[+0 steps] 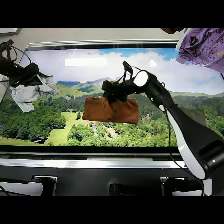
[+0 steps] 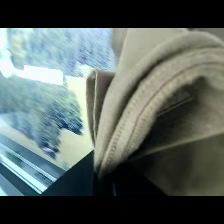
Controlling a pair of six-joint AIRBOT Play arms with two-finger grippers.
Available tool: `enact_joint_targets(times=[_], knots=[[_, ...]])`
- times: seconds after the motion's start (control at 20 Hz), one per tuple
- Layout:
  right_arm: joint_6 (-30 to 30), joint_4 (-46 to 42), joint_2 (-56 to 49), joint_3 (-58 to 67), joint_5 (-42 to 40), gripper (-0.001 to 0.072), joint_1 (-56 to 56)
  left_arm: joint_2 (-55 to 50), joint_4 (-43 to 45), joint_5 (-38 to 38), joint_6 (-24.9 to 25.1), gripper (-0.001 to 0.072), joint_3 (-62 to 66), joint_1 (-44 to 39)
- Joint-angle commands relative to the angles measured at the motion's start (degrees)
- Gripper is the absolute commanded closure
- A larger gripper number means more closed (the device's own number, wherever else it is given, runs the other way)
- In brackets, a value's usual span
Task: Fold the clothes and pants, and hang the long-sleeved shirts on hangers.
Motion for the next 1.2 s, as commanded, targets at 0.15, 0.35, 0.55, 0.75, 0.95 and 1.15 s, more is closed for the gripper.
enact_joint_targets(times=[0.15, 0.35, 0.55, 0.75, 0.95, 1.15], knots=[[-4.9, 9.2, -4.0, 0.1, -7.3, 0.0599, 0.4, 0.1, 0.2, 0.4, 0.0, 0.0693, -0.3, -0.2], [-13.4, 18.4, -4.8, 0.1, -8.1, 0.0258, 0.3, 0.1, 0.2, 0.4, 0.0, 0.0693, -0.3, -0.2], [-16.1, 18.8, -0.8, 0.1, -7.1, 0.0230, -3.7, 0.1, 0.2, 0.4, 0.0, 0.0693, -0.3, -0.2], [-19.1, 15.5, 3.0, 0.0, 6.5, 0.0217, -18.0, 0.1, 0.2, 0.4, 0.0, 0.0693, -0.3, -0.2], [-23.1, 9.5, 2.8, -4.4, 16.7, 0.0172, -32.0, 0.1, 0.2, 0.4, 0.0, 0.0693, -0.3, -0.2], [-27.8, 10.4, 0.4, -14.9, 15.1, 0.0169, -34.6, 0.1, 0.2, 0.5, 0.0, 0.0693, -0.3, -0.2]])
